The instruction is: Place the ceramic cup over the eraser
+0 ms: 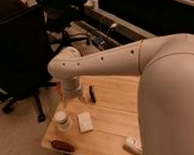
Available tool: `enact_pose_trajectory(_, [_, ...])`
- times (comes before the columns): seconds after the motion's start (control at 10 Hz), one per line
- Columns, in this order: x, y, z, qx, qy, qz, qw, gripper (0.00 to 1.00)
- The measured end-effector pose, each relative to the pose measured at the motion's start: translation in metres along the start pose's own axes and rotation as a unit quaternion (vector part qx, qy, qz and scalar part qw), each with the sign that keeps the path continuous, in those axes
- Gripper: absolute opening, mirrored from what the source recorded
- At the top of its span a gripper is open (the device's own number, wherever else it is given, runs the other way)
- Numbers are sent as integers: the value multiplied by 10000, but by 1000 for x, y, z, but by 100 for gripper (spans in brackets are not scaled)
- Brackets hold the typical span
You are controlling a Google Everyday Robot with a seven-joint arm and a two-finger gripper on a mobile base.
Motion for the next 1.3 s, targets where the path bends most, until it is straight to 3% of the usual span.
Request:
enact_pose_trajectory(0.1, [0,6,1,55,-48,-118,9999,65])
enact_pose_trajectory(0.4, [4,60,10,89,-223,-755,9969,65])
enact_pose_trajectory(0.7, [7,104,23,59,-214,-1197,9926,65])
enact_pose_trajectory(1.3, [-7,111,71,236,135,-1332,9907,65])
